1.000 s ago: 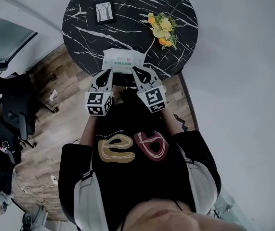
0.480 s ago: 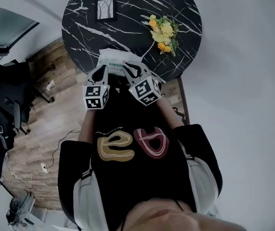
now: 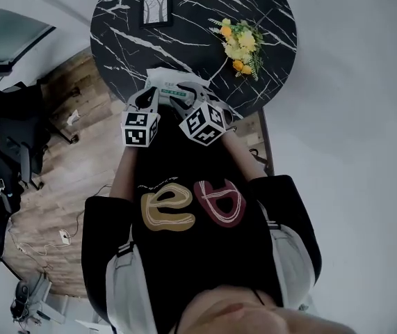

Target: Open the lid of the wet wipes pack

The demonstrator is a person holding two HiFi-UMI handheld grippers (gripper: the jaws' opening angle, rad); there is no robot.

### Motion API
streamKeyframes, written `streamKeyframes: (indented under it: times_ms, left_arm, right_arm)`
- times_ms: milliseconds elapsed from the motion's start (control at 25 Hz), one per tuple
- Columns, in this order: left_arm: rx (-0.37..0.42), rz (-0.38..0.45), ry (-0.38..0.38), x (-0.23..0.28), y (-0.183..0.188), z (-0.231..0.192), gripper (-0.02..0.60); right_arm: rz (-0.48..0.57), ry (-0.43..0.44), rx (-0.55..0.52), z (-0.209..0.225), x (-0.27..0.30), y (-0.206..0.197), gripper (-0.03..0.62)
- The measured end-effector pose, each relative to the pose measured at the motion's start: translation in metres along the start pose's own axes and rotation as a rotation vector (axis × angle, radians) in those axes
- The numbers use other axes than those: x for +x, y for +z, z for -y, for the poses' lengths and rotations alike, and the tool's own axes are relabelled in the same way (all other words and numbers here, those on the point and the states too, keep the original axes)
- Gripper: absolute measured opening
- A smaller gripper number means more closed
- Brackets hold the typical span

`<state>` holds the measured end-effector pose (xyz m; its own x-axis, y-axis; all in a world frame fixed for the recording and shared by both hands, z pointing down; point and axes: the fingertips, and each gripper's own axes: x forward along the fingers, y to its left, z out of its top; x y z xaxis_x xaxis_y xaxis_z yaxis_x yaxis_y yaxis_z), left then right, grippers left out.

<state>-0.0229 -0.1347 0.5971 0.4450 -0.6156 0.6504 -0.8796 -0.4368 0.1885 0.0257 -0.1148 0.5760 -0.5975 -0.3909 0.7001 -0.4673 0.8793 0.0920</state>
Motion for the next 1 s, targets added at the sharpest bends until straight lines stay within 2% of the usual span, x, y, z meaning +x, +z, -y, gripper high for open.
streamKeyframes:
  times_ms: [280,480,640,1000]
  left_arm:
    - [0.064,-0.034,-0.052,0.01,0.002,-0.001,0.025]
    - [0.095,-0.07,-0.082,0.015,-0.003,-0.001,0.025]
    - [0.124,-0.103,-0.098,0.018,-0.011,-0.001,0.025]
    - [0.069,-0.116,-0.111,0.019,-0.019,-0.005,0.023]
  right_arm:
    - [-0.126,0.05,-0.125,-0.009,0.023,-0.01,0.212]
    - [-0.171,0.05,-0.156,-0.01,0.032,-0.013,0.213]
    - [-0.218,0.045,-0.229,-0.011,0.037,-0.019,0.215]
    - [-0.237,0.038,-0.259,-0.013,0.041,-0.021,0.213]
